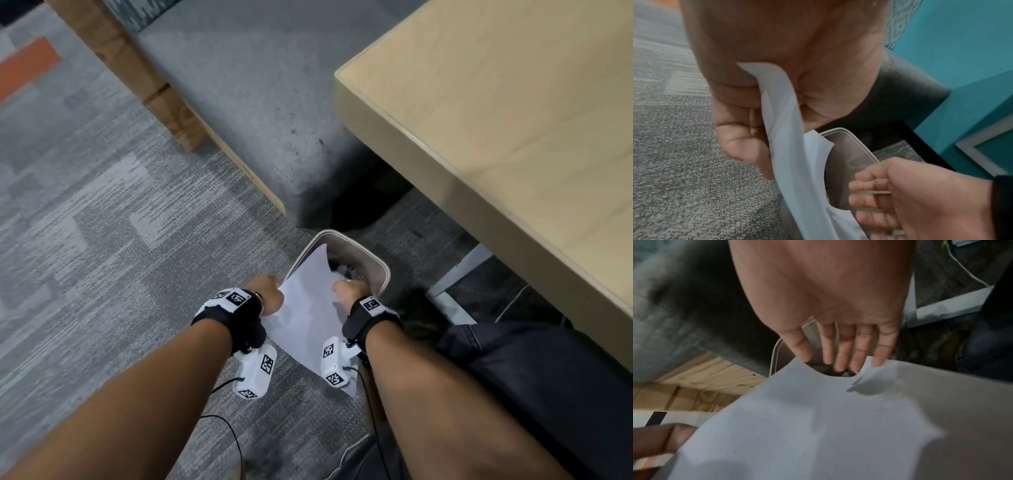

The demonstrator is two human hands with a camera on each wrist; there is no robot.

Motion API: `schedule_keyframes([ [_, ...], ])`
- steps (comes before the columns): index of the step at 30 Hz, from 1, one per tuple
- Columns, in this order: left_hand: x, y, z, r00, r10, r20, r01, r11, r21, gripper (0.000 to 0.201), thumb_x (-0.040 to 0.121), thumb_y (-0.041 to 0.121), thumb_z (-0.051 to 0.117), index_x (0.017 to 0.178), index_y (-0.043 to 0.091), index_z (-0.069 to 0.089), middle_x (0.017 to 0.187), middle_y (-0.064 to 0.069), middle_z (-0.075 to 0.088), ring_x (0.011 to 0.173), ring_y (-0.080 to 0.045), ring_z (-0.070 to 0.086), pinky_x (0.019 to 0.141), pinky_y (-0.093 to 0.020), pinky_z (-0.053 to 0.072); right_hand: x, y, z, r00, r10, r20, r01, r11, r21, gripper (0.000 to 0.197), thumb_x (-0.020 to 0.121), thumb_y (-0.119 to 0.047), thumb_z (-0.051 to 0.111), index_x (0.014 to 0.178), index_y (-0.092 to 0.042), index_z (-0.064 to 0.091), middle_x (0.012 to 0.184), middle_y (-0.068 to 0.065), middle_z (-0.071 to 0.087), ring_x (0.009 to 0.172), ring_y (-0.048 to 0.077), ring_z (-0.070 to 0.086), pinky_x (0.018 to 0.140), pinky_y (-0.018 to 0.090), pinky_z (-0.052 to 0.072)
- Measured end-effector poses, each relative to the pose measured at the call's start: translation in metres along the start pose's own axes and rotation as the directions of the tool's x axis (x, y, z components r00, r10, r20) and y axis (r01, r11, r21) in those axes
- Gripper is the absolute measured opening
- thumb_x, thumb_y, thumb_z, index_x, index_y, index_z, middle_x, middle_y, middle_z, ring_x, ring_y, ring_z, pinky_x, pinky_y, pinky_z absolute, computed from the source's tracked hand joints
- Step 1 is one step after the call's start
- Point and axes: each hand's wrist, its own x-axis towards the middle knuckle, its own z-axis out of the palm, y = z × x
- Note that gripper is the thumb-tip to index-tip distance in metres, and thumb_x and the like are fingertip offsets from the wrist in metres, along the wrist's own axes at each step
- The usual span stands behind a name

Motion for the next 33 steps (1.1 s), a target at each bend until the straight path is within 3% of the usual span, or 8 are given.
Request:
schedule_keyframes([
  [5,-0.003,-0.001,0.001,1.0,-0.004,-0.003,0.004,0.999,-0.054,0.039,0.091,0.004,0.043,0.128,0.008,0.057,0.126,-0.017,0.061,0.115,-0.033,0.058,0.079,-0.029,0.042,-0.023,0.0,0.003,0.986,0.054,0.158,-0.074,0.99,0.124,0.016,0.096,-0.029,0.056,0.102,-0.015,0.06,0.106,0.009,0.068,0.077,0.024,0.059,0.069,0.032,0.047],
  [9,-0.003,-0.008,0.001,1.0,0.003,0.006,-0.002,0.996,-0.087,0.039,0.092,0.003,0.041,0.127,0.009,0.057,0.125,-0.017,0.06,0.114,-0.033,0.057,0.08,-0.028,0.039,-0.008,-0.003,-0.009,0.984,-0.091,-0.152,0.089,0.996,-0.021,0.038,0.086,-0.032,0.059,0.118,-0.014,0.069,0.133,0.01,0.065,0.112,0.038,0.063,0.1,0.043,0.05],
  [13,0.001,-0.016,0.001,1.0,0.017,0.012,-0.014,0.982,-0.187,0.038,0.088,-0.003,0.04,0.115,0.01,0.063,0.098,-0.014,0.063,0.086,-0.027,0.056,0.073,-0.027,0.04,-0.044,-0.009,-0.022,0.944,-0.114,-0.309,0.058,0.981,-0.187,0.045,0.085,-0.027,0.054,0.125,-0.008,0.064,0.131,0.015,0.065,0.116,0.036,0.062,0.098,0.038,0.049],
  [18,0.002,-0.036,0.014,0.998,-0.046,-0.045,0.026,0.926,-0.377,0.028,0.085,0.012,0.045,0.102,0.005,0.066,0.103,-0.016,0.07,0.095,-0.035,0.065,0.08,-0.037,0.052,-0.063,-0.005,-0.03,0.997,-0.048,0.065,0.075,0.862,-0.502,0.036,0.097,-0.011,0.054,0.132,-0.003,0.059,0.14,0.012,0.058,0.12,0.029,0.059,0.092,0.029,0.048],
  [21,-0.015,-0.039,0.015,0.996,-0.058,-0.068,0.017,0.874,-0.486,0.027,0.083,0.004,0.049,0.099,-0.005,0.068,0.101,-0.028,0.068,0.102,-0.041,0.064,0.084,-0.045,0.052,-0.088,-0.016,-0.037,0.992,-0.122,-0.039,0.082,0.84,-0.536,0.051,0.097,-0.005,0.053,0.146,0.0,0.041,0.129,0.006,0.054,0.121,0.025,0.056,0.077,0.026,0.05],
  [24,-0.05,-0.034,0.009,0.995,-0.091,-0.051,0.046,0.823,-0.567,0.012,0.082,-0.007,0.056,0.073,-0.004,0.062,0.081,-0.024,0.062,0.086,-0.029,0.06,0.07,-0.037,0.045,-0.121,-0.034,-0.038,0.928,-0.335,-0.161,0.179,0.783,-0.596,0.046,0.099,-0.004,0.049,0.145,-0.006,0.046,0.143,0.007,0.053,0.132,0.027,0.054,0.102,0.029,0.043],
  [29,-0.083,-0.022,0.009,0.994,-0.104,-0.017,0.046,0.573,-0.818,0.011,0.081,0.002,0.064,0.072,0.004,0.059,0.072,-0.012,0.056,0.058,-0.025,0.05,0.053,-0.024,0.04,-0.212,-0.087,-0.021,0.831,-0.553,-0.06,0.277,0.504,-0.818,0.034,0.098,-0.017,0.055,0.128,-0.001,0.062,0.134,0.016,0.063,0.122,0.034,0.063,0.093,0.033,0.051],
  [33,-0.114,0.001,-0.014,0.987,-0.048,-0.154,-0.111,0.493,-0.863,0.023,0.084,0.008,0.065,0.063,0.007,0.054,0.054,-0.008,0.048,0.054,-0.025,0.042,0.052,-0.027,0.036,-0.301,-0.118,-0.007,0.634,-0.769,0.081,0.4,0.237,-0.885,0.022,0.097,-0.005,0.054,0.114,0.0,0.067,0.118,0.02,0.069,0.11,0.037,0.068,0.079,0.036,0.053],
])
